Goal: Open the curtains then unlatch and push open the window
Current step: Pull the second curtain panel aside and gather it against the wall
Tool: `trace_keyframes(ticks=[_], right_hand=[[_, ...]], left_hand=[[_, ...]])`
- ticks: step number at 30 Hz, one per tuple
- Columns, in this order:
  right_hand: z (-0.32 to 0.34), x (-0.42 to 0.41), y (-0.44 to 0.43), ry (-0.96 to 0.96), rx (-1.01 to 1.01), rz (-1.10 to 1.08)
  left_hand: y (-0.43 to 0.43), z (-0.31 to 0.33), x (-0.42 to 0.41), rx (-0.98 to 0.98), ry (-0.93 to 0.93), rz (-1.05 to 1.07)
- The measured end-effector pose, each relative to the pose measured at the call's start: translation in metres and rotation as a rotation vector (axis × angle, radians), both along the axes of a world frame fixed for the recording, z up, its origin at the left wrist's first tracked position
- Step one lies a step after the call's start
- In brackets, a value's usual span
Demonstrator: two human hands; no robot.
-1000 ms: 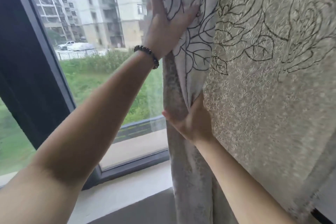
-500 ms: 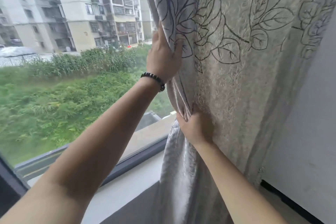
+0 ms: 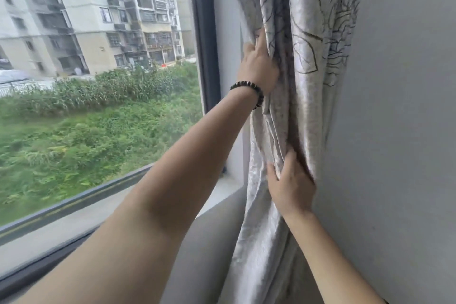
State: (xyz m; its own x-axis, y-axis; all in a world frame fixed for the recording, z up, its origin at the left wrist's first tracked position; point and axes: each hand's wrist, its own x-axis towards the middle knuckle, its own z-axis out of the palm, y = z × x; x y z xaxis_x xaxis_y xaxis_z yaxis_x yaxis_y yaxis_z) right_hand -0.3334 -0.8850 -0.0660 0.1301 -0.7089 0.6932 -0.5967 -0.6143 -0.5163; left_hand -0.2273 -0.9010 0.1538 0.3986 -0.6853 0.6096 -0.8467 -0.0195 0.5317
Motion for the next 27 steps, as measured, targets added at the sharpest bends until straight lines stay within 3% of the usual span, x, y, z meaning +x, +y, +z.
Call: trace_keyframes(ticks=[2, 4, 5, 7, 10, 12, 17, 22, 27], right_hand=[[-0.013, -0.023, -0.017, 0.006, -0.288, -0.029], [-0.014, -0.039, -0.024, -0.057, -0.448, -0.023], [-0.01, -0.043, -0.028, -0.108, -0.444, -0.03], [-0.004, -0.037, -0.042, -0.193, -0.238, -0.017], [-0.005, -0.007, -0.065, -0.113, 0.185, 0.145], [-0.013, 0.015, -0.079, -0.054, 0.273, 0.264], [-0.011, 0.055, -0.131, -0.193, 0.094, 0.291], [-0.003, 0.052, -0.19, -0.094, 0.053, 0.314], [0.005, 0.058, -0.26, -0.066, 0.021, 0.281]], left_hand=[[-0.018, 0.005, -0.007, -0.025, 0.011, 0.012], [-0.033, 0.007, -0.004, -0.056, 0.046, 0.035], [-0.038, 0.007, -0.001, -0.069, 0.078, 0.045], [-0.045, 0.003, 0.002, -0.085, 0.138, 0.042], [-0.057, -0.003, 0.001, -0.066, 0.116, -0.028], [-0.063, -0.008, -0.001, -0.044, 0.029, -0.072], [-0.089, -0.018, 0.001, -0.168, -0.001, -0.063], [-0.138, -0.026, 0.032, -0.279, -0.012, 0.08], [-0.186, -0.018, 0.042, -0.336, 0.021, 0.045]])
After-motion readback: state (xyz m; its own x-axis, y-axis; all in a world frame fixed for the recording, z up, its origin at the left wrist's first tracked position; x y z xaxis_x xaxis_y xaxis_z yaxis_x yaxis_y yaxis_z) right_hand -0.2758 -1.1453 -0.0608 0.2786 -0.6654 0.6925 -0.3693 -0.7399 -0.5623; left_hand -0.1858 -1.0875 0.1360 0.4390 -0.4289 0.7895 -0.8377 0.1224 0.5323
